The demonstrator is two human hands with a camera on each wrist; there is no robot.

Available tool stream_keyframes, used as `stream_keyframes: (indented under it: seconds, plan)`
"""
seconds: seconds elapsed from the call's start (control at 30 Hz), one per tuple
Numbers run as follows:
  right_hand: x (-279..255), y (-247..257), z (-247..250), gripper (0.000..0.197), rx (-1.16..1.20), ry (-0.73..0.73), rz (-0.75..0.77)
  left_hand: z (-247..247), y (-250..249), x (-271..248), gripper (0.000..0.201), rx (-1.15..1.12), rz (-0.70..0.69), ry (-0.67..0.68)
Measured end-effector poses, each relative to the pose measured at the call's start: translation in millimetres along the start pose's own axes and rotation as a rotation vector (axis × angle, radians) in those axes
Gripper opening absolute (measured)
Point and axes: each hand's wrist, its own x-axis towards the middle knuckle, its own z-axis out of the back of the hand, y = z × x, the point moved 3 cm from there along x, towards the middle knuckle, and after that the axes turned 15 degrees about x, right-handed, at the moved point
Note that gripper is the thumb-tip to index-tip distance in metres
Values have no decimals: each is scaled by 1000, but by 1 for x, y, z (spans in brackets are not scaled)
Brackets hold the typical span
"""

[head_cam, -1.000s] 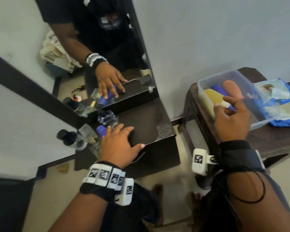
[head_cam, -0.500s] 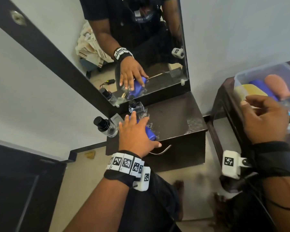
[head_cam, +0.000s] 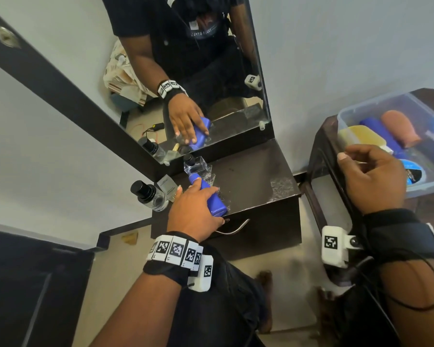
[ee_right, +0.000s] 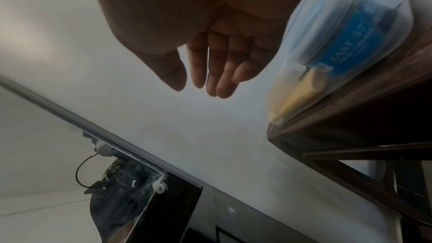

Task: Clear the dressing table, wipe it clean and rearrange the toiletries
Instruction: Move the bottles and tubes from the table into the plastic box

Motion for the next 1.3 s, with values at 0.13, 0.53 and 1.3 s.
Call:
stream_keyframes:
  seconds: [0.13, 0.53, 1.3]
  plan:
    - [-1, 1, 0, 26, 8, 26, -7, 1, 7, 2, 79, -125, 12, -11]
    - [-1, -2, 0, 27, 4, 27, -23, 12, 20, -1, 44, -304, -34, -588]
    - [-25, 9, -35, 29, 465, 377, -10, 27, -87, 3, 34, -1801, 134, -316]
